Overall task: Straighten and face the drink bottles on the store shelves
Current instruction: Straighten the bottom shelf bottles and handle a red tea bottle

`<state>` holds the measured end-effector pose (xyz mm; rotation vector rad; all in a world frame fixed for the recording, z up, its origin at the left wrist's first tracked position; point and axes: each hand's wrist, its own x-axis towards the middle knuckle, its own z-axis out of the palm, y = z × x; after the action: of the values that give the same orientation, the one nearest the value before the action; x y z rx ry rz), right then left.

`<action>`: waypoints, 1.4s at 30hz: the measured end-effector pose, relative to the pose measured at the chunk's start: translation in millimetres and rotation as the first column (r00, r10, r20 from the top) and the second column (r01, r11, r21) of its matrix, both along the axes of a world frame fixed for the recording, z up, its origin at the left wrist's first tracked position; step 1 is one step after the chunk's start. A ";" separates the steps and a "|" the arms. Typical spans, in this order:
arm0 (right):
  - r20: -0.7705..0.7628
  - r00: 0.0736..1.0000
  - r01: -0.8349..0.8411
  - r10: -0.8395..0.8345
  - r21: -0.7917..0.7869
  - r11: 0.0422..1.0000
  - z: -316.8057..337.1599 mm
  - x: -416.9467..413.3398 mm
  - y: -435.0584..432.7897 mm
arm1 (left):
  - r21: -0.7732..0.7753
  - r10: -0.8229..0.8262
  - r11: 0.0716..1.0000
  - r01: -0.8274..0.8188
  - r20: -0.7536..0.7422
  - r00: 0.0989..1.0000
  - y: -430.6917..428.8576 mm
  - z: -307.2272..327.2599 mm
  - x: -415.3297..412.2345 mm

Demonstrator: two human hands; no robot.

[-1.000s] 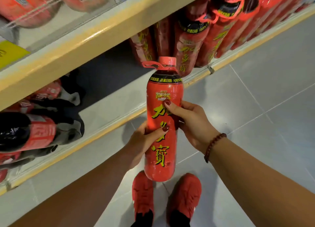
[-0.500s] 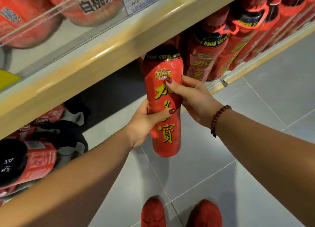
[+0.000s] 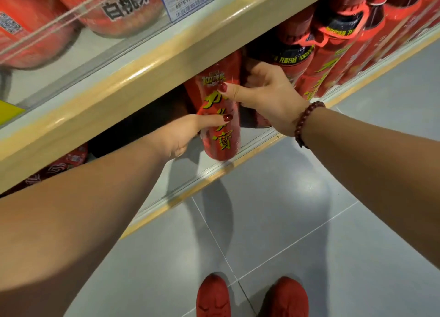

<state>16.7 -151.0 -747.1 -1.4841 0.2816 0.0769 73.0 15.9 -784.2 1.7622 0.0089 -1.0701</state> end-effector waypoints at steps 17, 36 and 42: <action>0.061 0.995 -0.052 0.077 -0.334 0.941 -40.7 -16.9 -11.5 | -0.023 0.361 0.931 -0.364 0.186 0.914 -21.3 -52.9 -15.4; 0.004 0.991 0.133 -0.133 -0.032 0.991 -47.8 -16.1 -5.1 | -0.274 0.461 0.878 -0.393 0.261 0.848 -8.7 -48.6 -18.9; 0.013 0.968 0.252 -0.252 -0.013 0.968 -50.5 -12.7 -11.0 | -0.250 0.420 0.897 -0.364 0.228 0.878 -30.8 -41.7 -5.2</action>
<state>4.1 -162.0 -797.6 -1.4510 0.4601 -0.1377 67.8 -14.8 -826.0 1.6210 0.0825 -0.5037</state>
